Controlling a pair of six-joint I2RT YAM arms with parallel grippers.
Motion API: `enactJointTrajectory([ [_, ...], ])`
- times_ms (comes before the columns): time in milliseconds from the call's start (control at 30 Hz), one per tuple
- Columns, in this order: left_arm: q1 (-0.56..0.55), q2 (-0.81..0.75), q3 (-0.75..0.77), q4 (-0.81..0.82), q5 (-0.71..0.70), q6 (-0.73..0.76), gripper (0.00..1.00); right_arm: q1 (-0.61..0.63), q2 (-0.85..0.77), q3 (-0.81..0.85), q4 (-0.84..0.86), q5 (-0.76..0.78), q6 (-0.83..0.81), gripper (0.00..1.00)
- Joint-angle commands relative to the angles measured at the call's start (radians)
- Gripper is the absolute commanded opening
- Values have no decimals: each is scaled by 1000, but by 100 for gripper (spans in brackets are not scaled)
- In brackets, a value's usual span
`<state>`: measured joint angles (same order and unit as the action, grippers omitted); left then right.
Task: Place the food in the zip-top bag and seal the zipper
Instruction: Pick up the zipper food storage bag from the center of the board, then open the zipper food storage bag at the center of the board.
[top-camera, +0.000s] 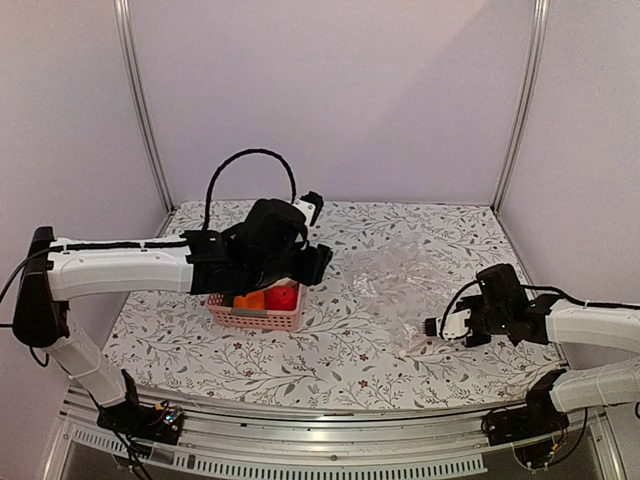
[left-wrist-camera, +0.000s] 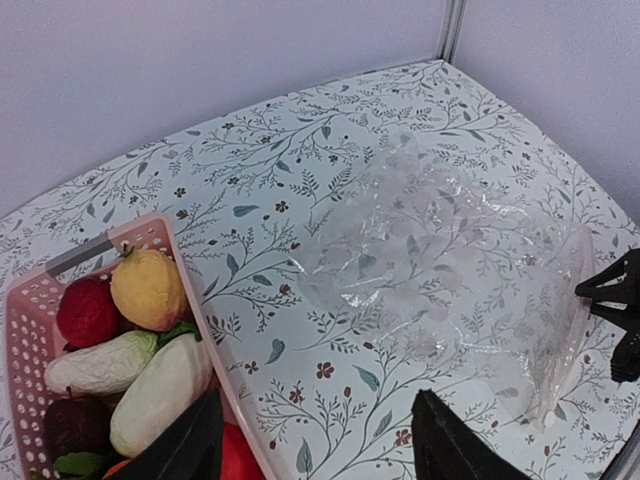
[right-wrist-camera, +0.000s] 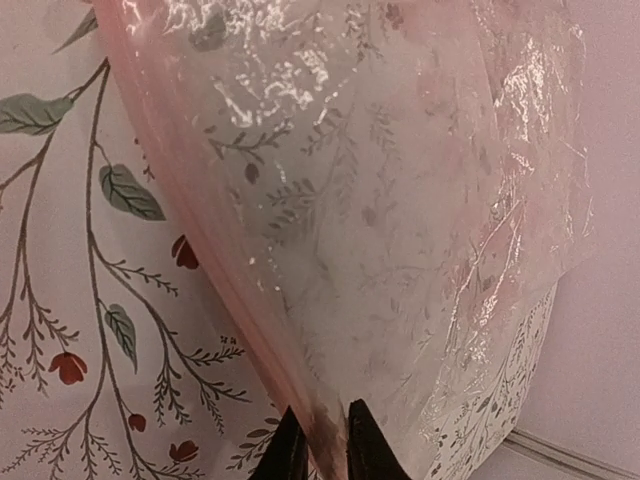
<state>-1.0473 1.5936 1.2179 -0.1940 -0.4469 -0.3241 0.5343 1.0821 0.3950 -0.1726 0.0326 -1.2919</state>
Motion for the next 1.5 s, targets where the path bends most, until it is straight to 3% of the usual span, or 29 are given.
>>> enactJointTrajectory([
  [0,-22,-45,-43,38,-74,-91,64,7,65,105,90,-61,164,4],
  [167,-42,-99,-121,49,-219,-278,64,7,171,294,57,-77,445,0],
  [300,-83,-138,-232,196,-239,-436,64,7,250,470,-35,-110,672,0],
  [500,-158,-48,-229,417,-232,-435,66,7,323,616,-107,-198,935,0],
  [733,-181,125,-76,513,-149,-459,67,23,375,664,-155,-243,992,0],
  [967,-166,268,59,461,-228,-530,66,57,369,691,-181,-254,1026,0],
  [1100,-129,318,135,340,-241,-641,63,65,362,700,-194,-273,1044,0],
  [1200,-96,338,137,336,-217,-689,54,69,355,702,-194,-277,1050,0],
  [1333,-66,363,133,341,-162,-712,30,69,345,702,-177,-172,1062,0],
  [1367,-65,369,131,346,-156,-711,21,68,341,704,-166,-119,1062,0],
  [1467,-65,378,126,377,-111,-684,0,62,346,708,-112,256,1068,0],
])
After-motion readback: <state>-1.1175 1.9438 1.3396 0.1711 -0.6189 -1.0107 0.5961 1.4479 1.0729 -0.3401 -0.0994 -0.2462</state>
